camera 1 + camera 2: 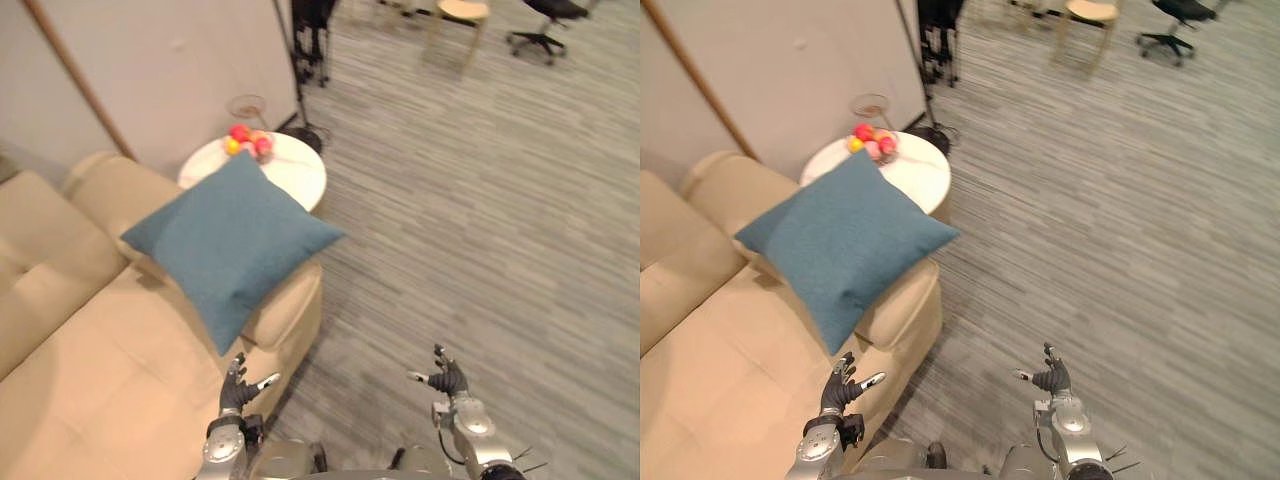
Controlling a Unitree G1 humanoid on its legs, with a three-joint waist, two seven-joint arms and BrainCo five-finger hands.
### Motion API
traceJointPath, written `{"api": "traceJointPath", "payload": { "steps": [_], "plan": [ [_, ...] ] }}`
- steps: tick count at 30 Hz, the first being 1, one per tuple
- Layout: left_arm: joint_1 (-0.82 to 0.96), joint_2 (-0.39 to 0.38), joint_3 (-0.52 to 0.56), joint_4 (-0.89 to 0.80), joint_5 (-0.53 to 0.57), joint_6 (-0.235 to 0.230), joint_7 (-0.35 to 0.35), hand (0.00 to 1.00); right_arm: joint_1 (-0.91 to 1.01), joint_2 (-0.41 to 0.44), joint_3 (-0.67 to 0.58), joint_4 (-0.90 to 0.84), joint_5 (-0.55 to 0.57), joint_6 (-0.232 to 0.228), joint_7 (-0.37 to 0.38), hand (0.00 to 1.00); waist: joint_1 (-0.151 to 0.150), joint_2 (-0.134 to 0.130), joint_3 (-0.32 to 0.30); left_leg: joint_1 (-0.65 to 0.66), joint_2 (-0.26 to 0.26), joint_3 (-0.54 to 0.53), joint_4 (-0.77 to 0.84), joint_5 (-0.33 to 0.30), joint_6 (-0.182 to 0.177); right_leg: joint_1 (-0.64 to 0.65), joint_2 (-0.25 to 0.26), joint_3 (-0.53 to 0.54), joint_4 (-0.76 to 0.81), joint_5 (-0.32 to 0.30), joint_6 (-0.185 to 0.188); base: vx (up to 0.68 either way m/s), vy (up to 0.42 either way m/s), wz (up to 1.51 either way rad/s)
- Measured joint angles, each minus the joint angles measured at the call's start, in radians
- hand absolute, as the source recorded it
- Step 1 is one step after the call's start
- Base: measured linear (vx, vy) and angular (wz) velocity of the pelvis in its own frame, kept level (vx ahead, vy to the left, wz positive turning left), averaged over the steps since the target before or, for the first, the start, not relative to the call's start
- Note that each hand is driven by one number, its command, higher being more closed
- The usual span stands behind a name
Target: Pick up cushions and gather them together orderly.
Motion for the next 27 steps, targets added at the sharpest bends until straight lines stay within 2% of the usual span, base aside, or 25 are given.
{"api": "traceJointPath", "payload": {
  "steps": [1,2,3,4,5,6,8,9,10,11,12,13,15,16,19,22,24,25,27],
  "plan": [
    [-0.003,0.0,0.0,0.0,0.0,0.0,0.0,0.0,0.007,0.0,-0.001,-0.008,0.0,0.0,0.0,0.0,-0.002,0.002,0.0,0.004,0.0,-0.037,-0.005,-0.002,-0.004,-0.028,0.025,0.037,-0.074,0.0,0.0,0.34,-0.164,1.57],
    [-0.021,-0.003,-0.004,0.002,0.001,0.0,0.0,0.0,0.018,-0.003,-0.003,-0.007,0.001,0.0,0.0,0.0,-0.009,0.005,0.003,0.008,0.003,-0.102,-0.003,-0.012,-0.022,-0.049,0.077,0.135,-0.258,0.011,0.015,0.34,-0.224,1.69],
    [-0.034,-0.002,-0.018,0.005,0.001,-0.001,0.001,0.0,0.035,-0.002,-0.005,-0.007,0.002,0.0,-0.001,0.0,-0.009,-0.001,0.002,0.01,-0.001,-0.164,0.006,-0.026,-0.048,-0.044,0.113,0.242,-0.439,0.047,0.036,0.33,-0.246,1.83],
    [-0.042,0.002,-0.03,0.013,0.001,-0.003,0.001,0.0,0.043,0.001,-0.008,-0.006,0.002,0.0,-0.001,0.0,-0.007,-0.008,0.002,0.015,-0.006,-0.191,0.014,-0.038,-0.069,-0.038,0.124,0.293,-0.528,0.088,0.048,0.32,-0.283,1.76],
    [-0.046,0.01,-0.042,0.021,0.003,-0.005,0.001,0.0,0.056,0.009,-0.01,-0.005,0.003,0.001,-0.002,0.0,-0.006,-0.035,-0.004,0.012,-0.024,-0.237,0.035,-0.06,-0.104,-0.035,0.122,0.345,-0.597,0.178,0.053,0.3,-0.348,1.86],
    [-0.05,0.003,-0.042,0.044,0.007,-0.004,0.002,0.0,0.065,-0.001,-0.016,-0.002,0.003,0.003,-0.002,0.0,-0.022,-0.028,-0.005,0.013,-0.018,-0.277,0.062,-0.091,-0.139,-0.022,0.119,0.326,-0.544,0.24,0.031,0.34,-0.396,1.72],
    [-0.036,-0.014,-0.052,0.042,0.01,-0.009,0.002,0.0,0.066,-0.003,-0.021,-0.003,0.004,0.003,-0.003,0.0,-0.001,0.006,-0.029,0.007,0.028,-0.296,0.062,-0.092,-0.155,-0.02,0.136,0.27,-0.523,0.205,0.0,0.26,-0.312,0.95],
    [-0.038,-0.017,-0.069,0.044,0.01,-0.009,0.002,0.0,0.053,-0.009,-0.025,-0.015,0.005,0.001,-0.003,0.0,0.001,0.018,-0.035,-0.015,0.055,-0.295,0.068,-0.081,-0.184,-0.017,0.142,0.224,-0.521,0.19,-0.016,0.24,-0.287,0.93],
    [-0.046,-0.021,-0.074,0.044,0.01,-0.008,0.0,0.0,0.045,-0.004,-0.042,-0.021,0.011,0.001,-0.002,0.0,-0.003,0.018,-0.034,-0.042,0.074,-0.268,0.086,-0.056,-0.227,0.004,0.137,0.174,-0.541,0.184,-0.026,0.21,-0.263,1.09],
    [-0.053,-0.025,-0.074,0.044,0.009,-0.008,0.001,0.0,0.047,0.001,-0.047,-0.023,0.013,0.001,-0.004,0.0,-0.002,0.015,-0.031,-0.055,0.088,-0.234,0.105,-0.043,-0.25,0.023,0.133,0.148,-0.552,0.18,-0.034,0.19,-0.281,1.24],
    [-0.066,-0.03,-0.074,0.044,0.009,-0.008,0.001,0.0,0.058,0.008,-0.061,-0.03,0.016,0.001,-0.006,0.0,0.0,0.008,-0.026,-0.082,0.126,-0.124,0.162,-0.018,-0.281,0.074,0.131,0.094,-0.574,0.17,-0.049,0.12,-0.205,1.15],
    [-0.069,-0.028,-0.075,0.044,0.007,-0.008,0.001,0.0,0.07,0.014,-0.063,-0.036,0.028,0.0,-0.007,0.0,0.0,-0.003,-0.022,-0.094,0.165,-0.002,0.195,0.002,-0.267,0.128,0.13,0.049,-0.599,0.165,-0.056,0.13,-0.21,1.15],
    [-0.07,-0.02,-0.095,0.044,0.007,-0.008,0.0,0.0,0.075,0.023,-0.074,-0.036,0.053,-0.002,-0.009,0.0,0.0,-0.023,-0.03,-0.091,0.197,0.149,0.153,0.012,-0.236,0.164,0.121,-0.009,-0.629,0.165,-0.057,0.08,-0.091,0.98],
    [-0.082,-0.018,-0.113,0.044,0.007,-0.008,-0.001,0.0,0.066,0.017,-0.097,-0.037,0.055,-0.004,-0.01,0.0,-0.006,-0.013,-0.037,-0.085,0.191,0.21,0.088,0.029,-0.218,0.162,0.11,-0.039,-0.635,0.165,-0.055,0.05,-0.02,0.95],
    [-0.106,0.004,-0.12,0.051,0.008,-0.007,0.0,0.0,0.058,0.018,-0.12,-0.032,0.063,-0.003,-0.012,0.0,-0.008,-0.021,-0.032,-0.094,0.168,0.234,0.01,0.045,-0.198,0.149,0.095,-0.086,-0.659,0.179,-0.04,0.02,0.045,0.63],
    [-0.082,0.026,-0.119,0.069,0.008,-0.005,0.001,0.0,0.049,0.029,-0.123,-0.015,0.063,-0.003,-0.012,0.0,-0.004,-0.026,-0.031,-0.051,0.148,0.247,-0.02,0.054,-0.183,0.15,0.083,-0.054,-0.626,0.178,-0.038,-0.01,0.037,-0.11],
    [-0.071,0.038,-0.118,0.07,0.008,-0.005,0.001,0.0,0.049,0.026,-0.131,-0.005,0.063,-0.002,-0.013,0.0,-0.012,-0.027,-0.03,-0.013,0.121,0.265,-0.058,0.057,-0.179,0.127,0.052,-0.032,-0.548,0.145,-0.023,-0.04,0.061,-0.18],
    [-0.063,0.04,-0.116,0.08,0.008,-0.005,0.001,0.0,0.043,0.02,-0.131,0.0,0.062,0.001,-0.013,0.0,-0.026,-0.028,-0.029,0.016,0.099,0.278,-0.096,0.054,-0.176,0.085,0.021,-0.007,-0.449,0.128,-0.012,-0.06,0.062,-0.17],
    [-0.058,0.041,-0.112,0.09,0.01,-0.005,-0.001,0.0,0.039,0.02,-0.131,0.0,0.061,0.001,-0.017,0.0,-0.04,-0.036,-0.024,0.038,0.075,0.285,-0.128,0.051,-0.16,0.035,-0.01,0.02,-0.334,0.127,-0.01,-0.15,0.071,-0.15]
  ]
}}
